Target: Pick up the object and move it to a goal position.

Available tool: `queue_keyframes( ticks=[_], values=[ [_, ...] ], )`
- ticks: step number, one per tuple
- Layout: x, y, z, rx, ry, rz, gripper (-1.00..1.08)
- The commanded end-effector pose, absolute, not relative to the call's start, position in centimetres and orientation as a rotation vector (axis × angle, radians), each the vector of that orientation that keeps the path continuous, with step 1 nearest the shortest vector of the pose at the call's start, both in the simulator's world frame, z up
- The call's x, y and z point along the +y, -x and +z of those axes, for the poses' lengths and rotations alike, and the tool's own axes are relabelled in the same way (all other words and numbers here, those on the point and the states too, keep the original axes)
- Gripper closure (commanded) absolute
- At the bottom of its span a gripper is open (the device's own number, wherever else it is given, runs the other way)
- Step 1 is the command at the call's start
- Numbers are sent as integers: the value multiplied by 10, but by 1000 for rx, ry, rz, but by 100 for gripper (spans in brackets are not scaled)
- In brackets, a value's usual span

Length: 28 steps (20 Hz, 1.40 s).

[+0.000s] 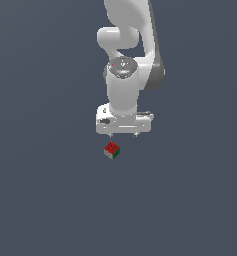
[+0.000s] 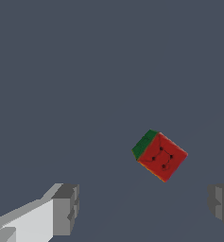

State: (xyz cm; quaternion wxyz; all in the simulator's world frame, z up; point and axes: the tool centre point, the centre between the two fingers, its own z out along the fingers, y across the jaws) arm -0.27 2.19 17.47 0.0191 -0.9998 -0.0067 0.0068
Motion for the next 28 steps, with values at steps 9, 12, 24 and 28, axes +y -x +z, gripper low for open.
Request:
queue_keyframes(
  ticks=[9,12,24,28],
  values=[
    [15,3,165,-151,3107,19,-92],
    [12,3,159,-233,3106,18,-92],
    [-8,5,127,-708,3051,13,-92],
    [-14,7,116,-875,3012,11,-92]
  ],
)
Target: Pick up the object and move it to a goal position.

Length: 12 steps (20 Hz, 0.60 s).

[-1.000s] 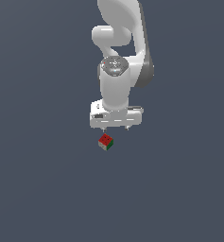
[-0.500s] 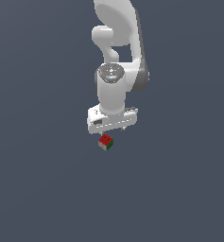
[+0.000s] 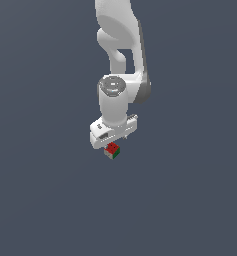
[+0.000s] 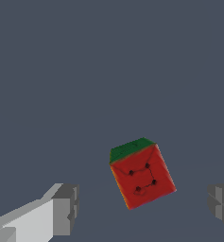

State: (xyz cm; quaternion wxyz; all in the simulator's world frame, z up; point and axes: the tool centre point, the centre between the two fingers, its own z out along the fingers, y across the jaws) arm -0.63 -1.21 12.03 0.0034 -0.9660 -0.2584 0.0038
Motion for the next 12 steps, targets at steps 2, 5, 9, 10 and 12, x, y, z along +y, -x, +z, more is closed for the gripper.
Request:
queue_keyframes(
  ticks=[2,5,9,10,12],
  values=[
    [-17,8,111,-958,2988,10,-92],
    [-21,9,103,-1075,2950,8,-92],
    [-25,10,95,-1200,2902,5,-92],
    [-26,10,93,-1226,2892,4,-92],
    [-28,11,90,-1272,2872,3,-92]
  ],
)
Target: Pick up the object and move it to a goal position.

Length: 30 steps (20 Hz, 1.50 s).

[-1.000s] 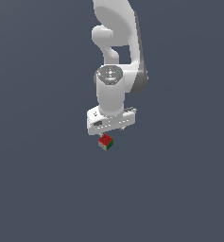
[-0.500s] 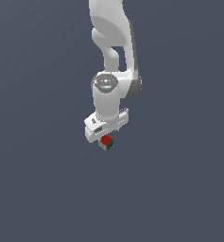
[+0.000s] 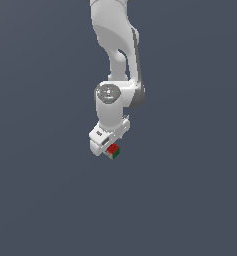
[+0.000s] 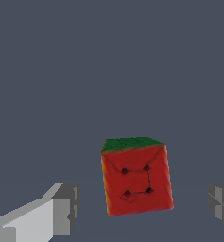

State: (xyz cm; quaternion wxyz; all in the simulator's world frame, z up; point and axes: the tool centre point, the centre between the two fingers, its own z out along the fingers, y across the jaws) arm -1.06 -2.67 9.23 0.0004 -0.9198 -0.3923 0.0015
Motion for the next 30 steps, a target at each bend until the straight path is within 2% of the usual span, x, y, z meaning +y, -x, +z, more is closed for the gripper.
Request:
queue_keyframes(
  ticks=[1,14,28,29,30],
  values=[
    [-28,11,89,-1291,2864,3,-92],
    [-31,12,80,-1366,2829,1,-92],
    [-31,13,33,-1373,2826,0,-92],
    [-31,13,33,-1373,2826,0,108],
    [-31,13,33,-1373,2826,0,108]
  ],
)
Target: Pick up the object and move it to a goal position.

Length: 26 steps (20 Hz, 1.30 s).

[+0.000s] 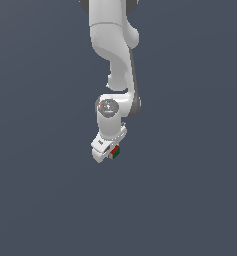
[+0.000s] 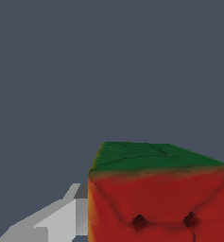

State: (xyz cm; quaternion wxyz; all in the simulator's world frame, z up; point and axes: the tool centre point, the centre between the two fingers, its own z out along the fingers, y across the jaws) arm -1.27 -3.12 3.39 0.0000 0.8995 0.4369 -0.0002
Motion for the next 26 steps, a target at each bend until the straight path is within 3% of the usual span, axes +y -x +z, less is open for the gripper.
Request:
queue_keyframes(
  ticks=[1,15,26],
  values=[
    [-31,13,33,1373,-2826,0,108],
    [-29,18,38,1372,-2825,1,108],
    [-14,57,69,1372,-2824,-1,108]
  ],
)
